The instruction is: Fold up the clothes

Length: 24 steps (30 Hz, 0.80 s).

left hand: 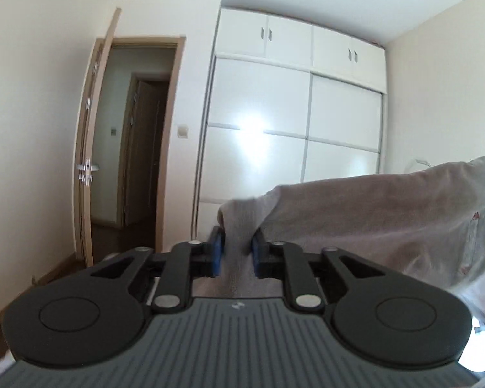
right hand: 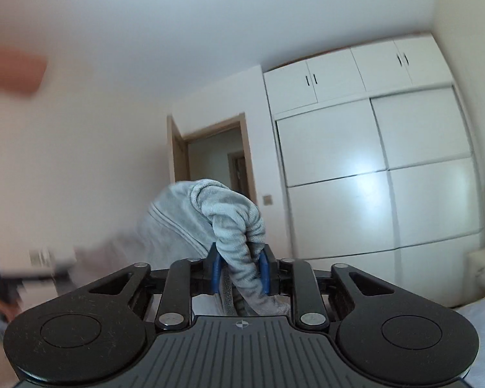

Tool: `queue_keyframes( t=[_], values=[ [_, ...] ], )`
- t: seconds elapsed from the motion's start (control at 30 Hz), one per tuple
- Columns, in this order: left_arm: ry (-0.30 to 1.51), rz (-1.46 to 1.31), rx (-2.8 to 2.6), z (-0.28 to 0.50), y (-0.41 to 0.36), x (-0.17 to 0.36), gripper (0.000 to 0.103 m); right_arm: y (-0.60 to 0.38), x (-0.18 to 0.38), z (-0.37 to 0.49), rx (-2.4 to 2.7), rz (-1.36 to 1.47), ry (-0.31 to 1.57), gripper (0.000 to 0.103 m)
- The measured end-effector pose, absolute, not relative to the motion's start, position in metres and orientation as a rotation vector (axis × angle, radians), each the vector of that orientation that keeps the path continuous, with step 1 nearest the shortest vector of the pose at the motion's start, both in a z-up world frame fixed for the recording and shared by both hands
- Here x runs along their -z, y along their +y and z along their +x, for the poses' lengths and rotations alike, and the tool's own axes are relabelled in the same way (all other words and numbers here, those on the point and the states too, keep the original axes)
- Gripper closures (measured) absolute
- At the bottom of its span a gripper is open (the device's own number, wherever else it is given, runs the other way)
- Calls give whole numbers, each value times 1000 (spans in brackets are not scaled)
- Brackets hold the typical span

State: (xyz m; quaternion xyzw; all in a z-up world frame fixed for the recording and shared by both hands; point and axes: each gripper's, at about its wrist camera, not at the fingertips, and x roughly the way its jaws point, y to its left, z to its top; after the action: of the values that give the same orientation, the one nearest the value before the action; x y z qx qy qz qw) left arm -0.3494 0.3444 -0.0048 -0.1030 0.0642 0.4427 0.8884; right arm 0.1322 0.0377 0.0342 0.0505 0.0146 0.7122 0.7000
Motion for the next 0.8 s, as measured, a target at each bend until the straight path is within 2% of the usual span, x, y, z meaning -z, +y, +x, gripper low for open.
queue_keyframes(
  t=[0.03,0.07,0.1,0.13,0.2,0.27,0.33,0.43,0.57,0.63,0.8],
  values=[
    [200,-260,-918,-357,321,26,78,9,-20,130,-1568,36,56,64],
    [267,-306,-916,-364,297,46,76,-20,-5,128,-1542,-40,87,41],
    [333,-352,-912,-371,274,67,76,-49,17,127,-1497,-109,160,30],
    [419,-427,-928,-381,252,94,76,-77,44,130,-1451,-158,290,25],
    [621,-659,-1008,-406,211,159,81,-127,99,137,-1312,-220,574,25],
    [737,-904,-1090,-434,175,211,81,-174,153,144,-1132,-251,862,25],
    [769,-966,-1130,-440,165,226,81,-203,197,152,-981,-230,1084,25],
    [797,-984,-1179,-440,161,237,81,-213,239,160,-897,-82,1275,25],
    [738,-921,-1164,-411,184,219,73,-210,277,174,-845,201,1434,25],
    [741,-876,-1148,-399,185,212,70,-162,280,182,-797,341,1479,25],
    [765,-835,-1141,-394,197,216,64,-142,320,200,-622,618,1542,25]
  ],
)
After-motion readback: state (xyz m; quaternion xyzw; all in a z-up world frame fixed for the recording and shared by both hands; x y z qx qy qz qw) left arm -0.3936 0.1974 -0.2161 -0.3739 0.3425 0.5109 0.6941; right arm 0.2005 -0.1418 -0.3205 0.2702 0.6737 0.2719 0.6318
